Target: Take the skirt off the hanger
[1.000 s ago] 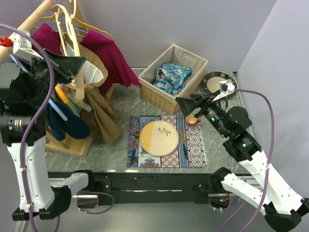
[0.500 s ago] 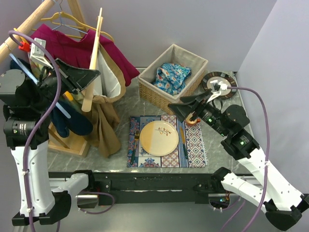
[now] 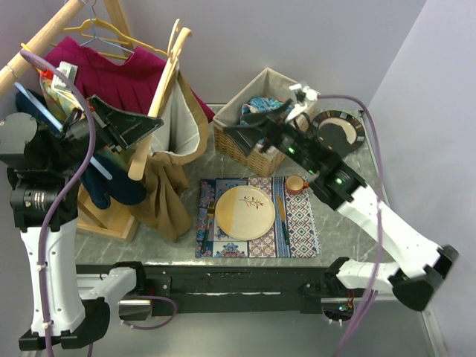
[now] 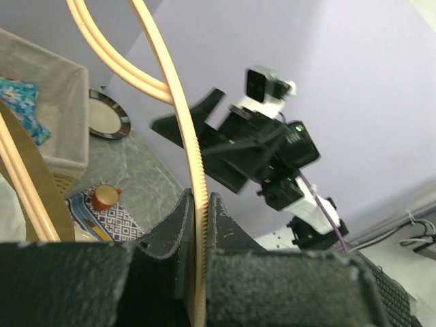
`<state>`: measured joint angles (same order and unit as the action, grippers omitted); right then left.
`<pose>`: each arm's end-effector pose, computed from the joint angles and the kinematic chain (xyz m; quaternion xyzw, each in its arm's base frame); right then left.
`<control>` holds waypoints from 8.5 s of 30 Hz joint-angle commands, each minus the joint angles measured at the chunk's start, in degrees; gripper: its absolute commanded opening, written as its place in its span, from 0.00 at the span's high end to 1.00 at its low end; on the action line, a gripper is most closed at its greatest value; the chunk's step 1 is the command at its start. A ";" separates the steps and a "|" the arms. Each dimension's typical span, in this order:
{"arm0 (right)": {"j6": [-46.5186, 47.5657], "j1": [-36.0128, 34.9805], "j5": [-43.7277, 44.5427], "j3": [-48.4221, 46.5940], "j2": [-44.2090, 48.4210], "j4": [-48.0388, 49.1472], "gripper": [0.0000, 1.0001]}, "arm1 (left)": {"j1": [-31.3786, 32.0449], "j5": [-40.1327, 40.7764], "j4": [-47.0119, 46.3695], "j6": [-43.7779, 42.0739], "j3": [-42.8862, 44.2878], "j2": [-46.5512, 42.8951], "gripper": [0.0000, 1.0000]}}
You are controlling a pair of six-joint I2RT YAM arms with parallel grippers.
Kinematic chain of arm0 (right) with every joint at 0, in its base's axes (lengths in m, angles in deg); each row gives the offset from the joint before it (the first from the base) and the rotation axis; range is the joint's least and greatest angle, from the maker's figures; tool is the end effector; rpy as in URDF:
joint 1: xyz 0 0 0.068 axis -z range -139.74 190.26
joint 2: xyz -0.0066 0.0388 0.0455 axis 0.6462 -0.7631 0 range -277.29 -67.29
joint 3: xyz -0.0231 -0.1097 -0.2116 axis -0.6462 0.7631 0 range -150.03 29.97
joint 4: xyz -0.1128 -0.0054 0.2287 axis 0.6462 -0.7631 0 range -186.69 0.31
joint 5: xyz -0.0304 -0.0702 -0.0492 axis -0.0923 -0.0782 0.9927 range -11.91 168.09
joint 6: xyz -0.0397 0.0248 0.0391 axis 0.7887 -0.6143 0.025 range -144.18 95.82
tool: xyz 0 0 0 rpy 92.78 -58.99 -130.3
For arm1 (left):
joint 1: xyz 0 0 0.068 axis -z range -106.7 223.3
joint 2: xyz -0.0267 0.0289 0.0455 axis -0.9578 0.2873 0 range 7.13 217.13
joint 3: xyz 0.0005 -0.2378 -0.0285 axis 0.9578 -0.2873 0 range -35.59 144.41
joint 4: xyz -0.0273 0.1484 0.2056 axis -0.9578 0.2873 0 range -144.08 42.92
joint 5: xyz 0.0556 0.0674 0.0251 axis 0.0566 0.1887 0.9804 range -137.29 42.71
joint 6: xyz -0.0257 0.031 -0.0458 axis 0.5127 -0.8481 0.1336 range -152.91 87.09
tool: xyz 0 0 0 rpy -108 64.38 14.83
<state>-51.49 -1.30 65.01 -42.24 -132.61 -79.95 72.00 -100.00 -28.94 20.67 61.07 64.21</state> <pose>0.1930 0.1847 0.4439 -0.1642 0.5776 0.5066 0.6187 0.1399 -0.0331 0.5293 0.0584 0.6489 -0.5562 0.5159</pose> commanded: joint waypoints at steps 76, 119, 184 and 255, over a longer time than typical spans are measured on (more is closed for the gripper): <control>6.30 -0.19 1.48 -47.94 -40.76 5.56 1.00 | 0.16 -3.01 -11.88 -1.11 -10.88 -9.88 0.99; 6.30 -10.28 -7.49 -16.31 -18.01 1.94 0.00 | 0.16 15.27 -16.96 2.93 -4.55 -2.15 0.99; 18.07 -1.42 4.56 -27.89 -16.33 0.82 1.00 | 0.16 12.70 -5.21 -10.51 -4.64 -6.37 0.99; 12.98 17.04 34.01 -2.40 -32.14 0.28 1.00 | 0.95 26.16 -6.95 -16.93 -11.41 -14.72 0.99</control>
<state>-40.00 17.06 96.83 -43.98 -166.09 -81.79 72.88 -74.40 -33.20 5.32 48.37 49.72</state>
